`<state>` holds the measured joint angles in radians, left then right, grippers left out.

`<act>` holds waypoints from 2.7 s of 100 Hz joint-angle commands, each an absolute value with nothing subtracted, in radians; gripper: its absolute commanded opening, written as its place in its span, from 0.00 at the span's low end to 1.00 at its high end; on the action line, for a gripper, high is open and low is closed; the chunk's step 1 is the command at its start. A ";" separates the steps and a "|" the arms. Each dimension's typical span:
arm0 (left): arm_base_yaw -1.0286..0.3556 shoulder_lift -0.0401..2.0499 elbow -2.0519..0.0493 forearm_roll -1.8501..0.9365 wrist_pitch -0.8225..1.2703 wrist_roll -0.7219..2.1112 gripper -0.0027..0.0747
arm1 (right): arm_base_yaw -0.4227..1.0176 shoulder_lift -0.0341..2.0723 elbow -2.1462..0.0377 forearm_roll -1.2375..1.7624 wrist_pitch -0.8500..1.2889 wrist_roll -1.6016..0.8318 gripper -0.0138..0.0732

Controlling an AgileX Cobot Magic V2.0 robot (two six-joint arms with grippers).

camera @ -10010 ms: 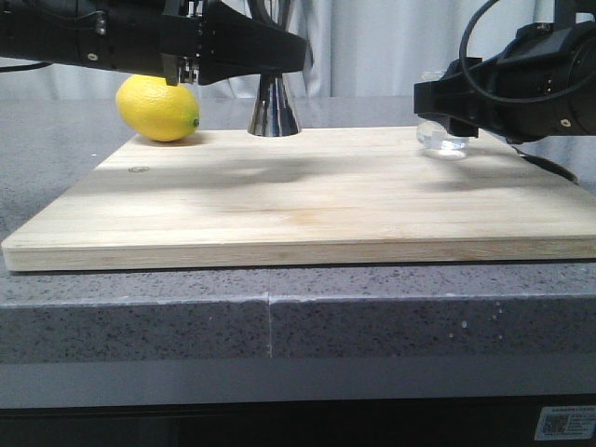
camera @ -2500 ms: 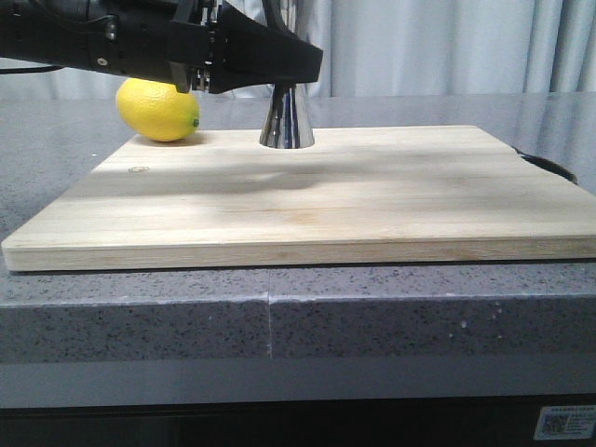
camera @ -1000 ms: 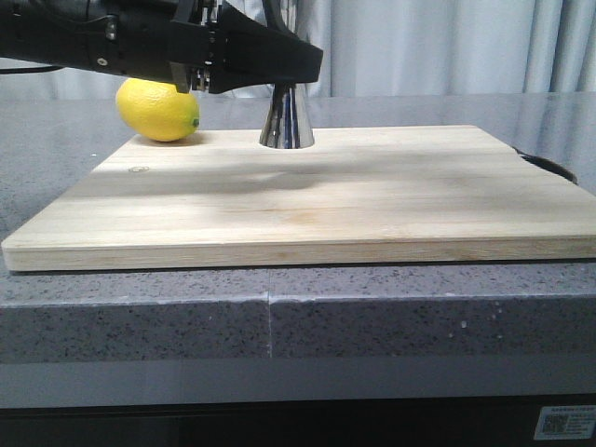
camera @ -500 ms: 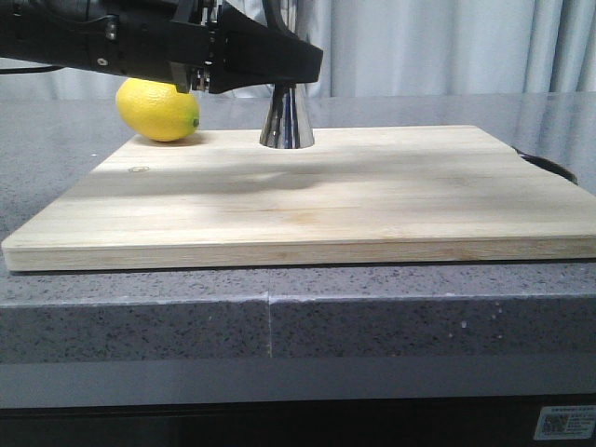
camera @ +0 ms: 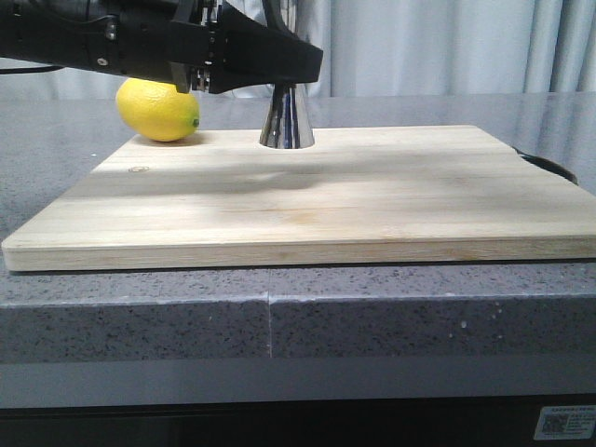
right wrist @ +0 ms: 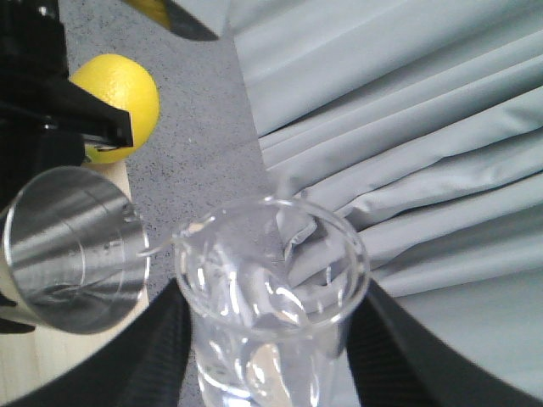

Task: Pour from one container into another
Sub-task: 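Tilt the beaker further with the right gripper to start pouring, then hold the beaker tilted with the right gripper, pouring liquid into the jigger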

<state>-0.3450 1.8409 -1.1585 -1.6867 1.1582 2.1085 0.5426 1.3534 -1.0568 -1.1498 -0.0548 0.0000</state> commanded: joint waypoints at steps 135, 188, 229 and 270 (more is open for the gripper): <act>-0.355 1.789 -1.186 -1.755 1.249 2.101 0.25 | 0.542 1.314 -1.095 -1.245 -0.096 -0.007 0.45; -0.355 1.789 -1.186 -1.755 1.249 2.101 0.25 | 0.542 1.314 -1.095 -1.284 -0.096 -0.007 0.45; -0.355 1.789 -1.186 -1.755 1.249 2.101 0.25 | 0.542 1.314 -1.095 -1.329 -0.096 -0.007 0.45; -0.355 1.789 -1.186 -1.755 1.249 2.101 0.25 | 0.542 1.314 -1.095 -1.362 -0.096 -0.007 0.45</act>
